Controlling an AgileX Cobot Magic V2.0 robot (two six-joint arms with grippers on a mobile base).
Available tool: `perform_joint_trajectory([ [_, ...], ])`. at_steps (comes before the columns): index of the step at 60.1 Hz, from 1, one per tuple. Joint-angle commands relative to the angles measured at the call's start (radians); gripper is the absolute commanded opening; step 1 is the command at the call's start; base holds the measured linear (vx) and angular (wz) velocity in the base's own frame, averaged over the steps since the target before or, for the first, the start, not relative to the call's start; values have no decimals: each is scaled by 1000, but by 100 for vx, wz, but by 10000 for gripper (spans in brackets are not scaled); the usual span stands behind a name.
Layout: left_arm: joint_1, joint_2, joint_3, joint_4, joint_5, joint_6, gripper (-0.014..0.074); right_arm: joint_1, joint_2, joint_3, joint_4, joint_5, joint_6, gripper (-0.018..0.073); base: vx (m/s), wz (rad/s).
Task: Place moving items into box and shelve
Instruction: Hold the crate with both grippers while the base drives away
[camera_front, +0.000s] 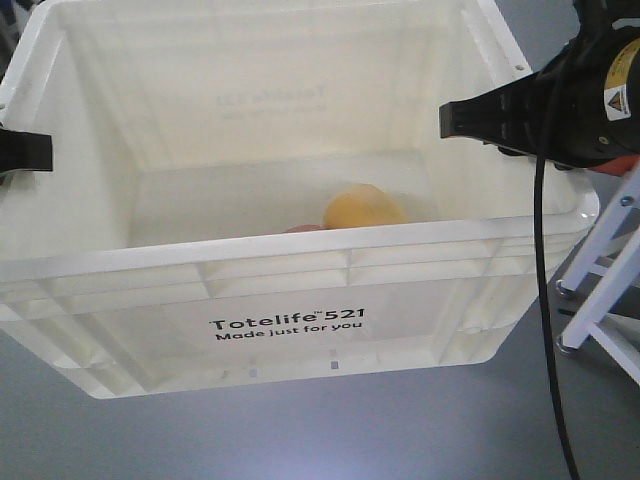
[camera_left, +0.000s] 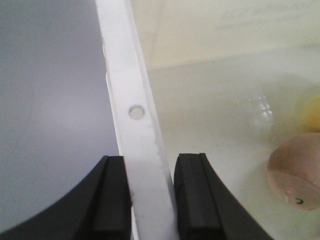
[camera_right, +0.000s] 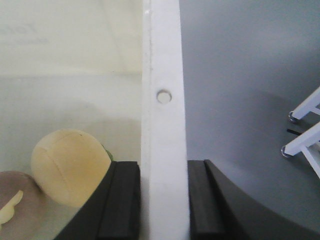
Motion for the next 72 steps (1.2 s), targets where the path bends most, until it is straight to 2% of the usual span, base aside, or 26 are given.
perform_joint_trajectory([
  [1, -8, -32, -41, -6, -130, 28, 104, -3, -37, -41, -121, -109, -3, 71, -15, 58],
  [72, -8, -32, -41, -6, -130, 28, 104, -3, -37, -41, -121, -109, -3, 71, -16, 63],
])
